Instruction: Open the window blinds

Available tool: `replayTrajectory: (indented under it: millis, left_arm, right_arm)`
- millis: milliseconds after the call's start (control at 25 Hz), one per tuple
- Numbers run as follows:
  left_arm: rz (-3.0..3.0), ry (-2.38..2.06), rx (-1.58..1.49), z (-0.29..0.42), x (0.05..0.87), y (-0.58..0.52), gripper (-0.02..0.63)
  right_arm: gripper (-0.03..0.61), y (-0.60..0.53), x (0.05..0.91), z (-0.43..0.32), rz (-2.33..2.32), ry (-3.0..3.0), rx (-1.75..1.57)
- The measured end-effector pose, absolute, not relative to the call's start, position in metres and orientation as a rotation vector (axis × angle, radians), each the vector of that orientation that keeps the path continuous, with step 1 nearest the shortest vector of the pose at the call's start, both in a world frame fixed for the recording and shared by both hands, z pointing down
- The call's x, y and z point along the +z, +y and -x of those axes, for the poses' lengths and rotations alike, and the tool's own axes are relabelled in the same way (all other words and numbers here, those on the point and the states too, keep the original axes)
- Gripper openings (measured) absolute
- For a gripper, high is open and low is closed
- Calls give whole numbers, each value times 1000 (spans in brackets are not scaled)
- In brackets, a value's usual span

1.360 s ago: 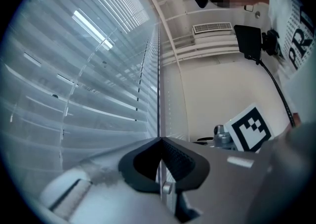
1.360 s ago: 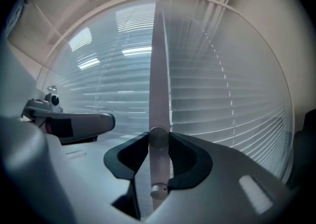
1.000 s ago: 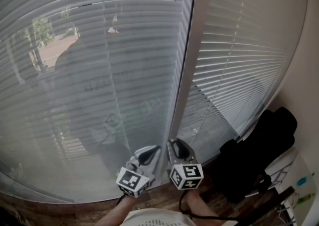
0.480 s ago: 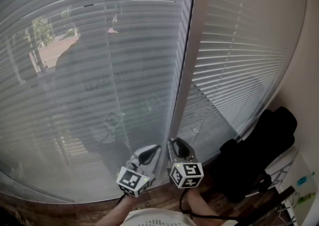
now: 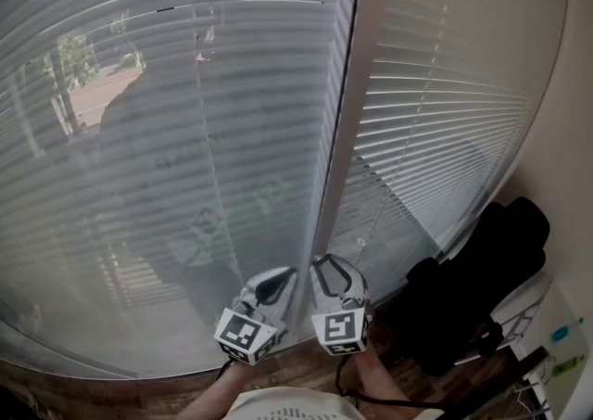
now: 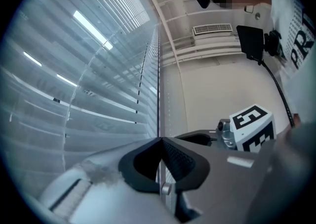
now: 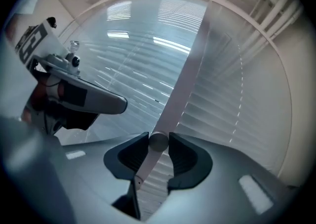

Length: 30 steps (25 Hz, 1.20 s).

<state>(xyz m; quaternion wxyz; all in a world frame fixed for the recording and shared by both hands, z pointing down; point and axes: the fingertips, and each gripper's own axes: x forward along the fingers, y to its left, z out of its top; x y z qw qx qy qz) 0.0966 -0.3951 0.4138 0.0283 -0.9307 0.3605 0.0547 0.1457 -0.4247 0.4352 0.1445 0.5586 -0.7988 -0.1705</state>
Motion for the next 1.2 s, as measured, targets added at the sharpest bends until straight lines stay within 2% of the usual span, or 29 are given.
replayTrajectory:
  millis: [280, 440, 1200]
  left_arm:
    - [2874, 1094, 166, -98, 414, -394, -8]
    - [2870, 1132, 150, -96, 414, -394, -8]
    - [2869, 1142, 144, -101, 417, -396, -8]
  right_arm:
    - [137, -428, 438, -138, -1449, -2041, -808]
    - [137, -431, 440, -137, -1426, -2012, -860]
    - [133, -429, 438, -142, -1563, -2242, -610]
